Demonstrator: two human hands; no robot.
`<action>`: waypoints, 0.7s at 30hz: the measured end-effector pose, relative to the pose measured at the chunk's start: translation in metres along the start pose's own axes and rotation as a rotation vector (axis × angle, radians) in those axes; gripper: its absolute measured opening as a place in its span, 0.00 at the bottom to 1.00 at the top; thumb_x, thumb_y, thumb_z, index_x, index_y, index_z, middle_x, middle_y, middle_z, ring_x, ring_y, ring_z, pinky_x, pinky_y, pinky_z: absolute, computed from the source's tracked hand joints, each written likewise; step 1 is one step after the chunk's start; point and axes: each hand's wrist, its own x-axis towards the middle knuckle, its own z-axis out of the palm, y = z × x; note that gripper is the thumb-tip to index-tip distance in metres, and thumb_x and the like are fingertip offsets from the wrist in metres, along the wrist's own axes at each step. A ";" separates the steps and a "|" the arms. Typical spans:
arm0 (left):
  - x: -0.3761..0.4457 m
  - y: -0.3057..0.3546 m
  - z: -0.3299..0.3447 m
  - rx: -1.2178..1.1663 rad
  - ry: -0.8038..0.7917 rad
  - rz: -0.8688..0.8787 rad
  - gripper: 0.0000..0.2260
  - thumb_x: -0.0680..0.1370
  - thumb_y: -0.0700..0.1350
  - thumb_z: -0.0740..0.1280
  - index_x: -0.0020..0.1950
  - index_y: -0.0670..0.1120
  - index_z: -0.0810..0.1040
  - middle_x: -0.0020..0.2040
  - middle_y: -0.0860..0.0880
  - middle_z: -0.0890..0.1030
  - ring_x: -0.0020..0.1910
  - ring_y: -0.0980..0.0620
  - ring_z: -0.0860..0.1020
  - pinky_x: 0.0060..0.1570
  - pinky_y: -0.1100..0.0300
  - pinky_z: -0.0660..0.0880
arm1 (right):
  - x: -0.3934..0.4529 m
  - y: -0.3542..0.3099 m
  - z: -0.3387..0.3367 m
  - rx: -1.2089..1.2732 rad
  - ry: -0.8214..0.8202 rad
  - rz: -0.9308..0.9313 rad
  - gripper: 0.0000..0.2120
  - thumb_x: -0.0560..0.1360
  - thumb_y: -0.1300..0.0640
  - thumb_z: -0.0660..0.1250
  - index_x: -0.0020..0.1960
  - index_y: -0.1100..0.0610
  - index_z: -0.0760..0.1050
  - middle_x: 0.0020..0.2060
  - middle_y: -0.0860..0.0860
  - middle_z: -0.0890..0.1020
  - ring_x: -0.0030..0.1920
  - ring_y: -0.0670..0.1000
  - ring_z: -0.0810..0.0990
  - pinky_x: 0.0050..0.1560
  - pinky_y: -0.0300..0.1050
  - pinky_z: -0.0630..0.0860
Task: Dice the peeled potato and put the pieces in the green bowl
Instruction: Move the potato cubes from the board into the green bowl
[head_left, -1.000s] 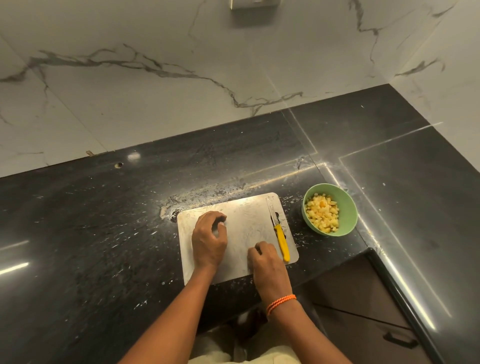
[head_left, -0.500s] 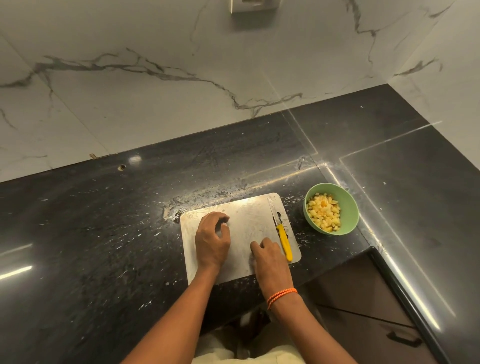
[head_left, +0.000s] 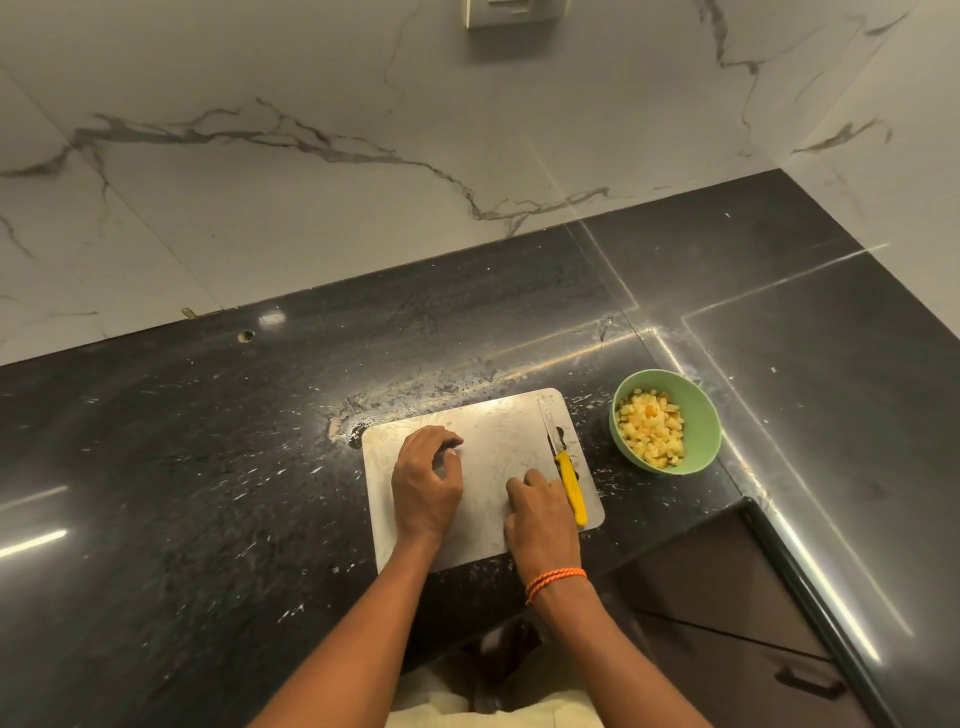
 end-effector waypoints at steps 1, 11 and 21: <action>0.000 0.000 0.000 0.001 -0.002 0.000 0.11 0.76 0.31 0.68 0.50 0.46 0.84 0.49 0.53 0.83 0.51 0.56 0.79 0.50 0.74 0.74 | 0.003 0.002 -0.001 0.015 0.009 0.018 0.05 0.77 0.63 0.69 0.51 0.56 0.79 0.48 0.52 0.78 0.46 0.53 0.73 0.44 0.43 0.72; 0.001 -0.003 0.002 0.006 -0.009 0.005 0.09 0.76 0.37 0.66 0.49 0.47 0.84 0.49 0.54 0.83 0.52 0.55 0.79 0.52 0.68 0.76 | 0.038 0.034 -0.087 0.426 0.388 0.105 0.08 0.68 0.65 0.75 0.39 0.55 0.80 0.35 0.48 0.79 0.36 0.43 0.77 0.34 0.29 0.71; 0.000 -0.003 0.001 0.005 0.000 0.001 0.09 0.76 0.36 0.66 0.50 0.46 0.84 0.49 0.53 0.83 0.51 0.55 0.80 0.52 0.75 0.73 | 0.051 0.111 -0.112 0.231 0.593 0.312 0.08 0.76 0.62 0.70 0.52 0.54 0.86 0.47 0.53 0.87 0.48 0.54 0.84 0.50 0.48 0.81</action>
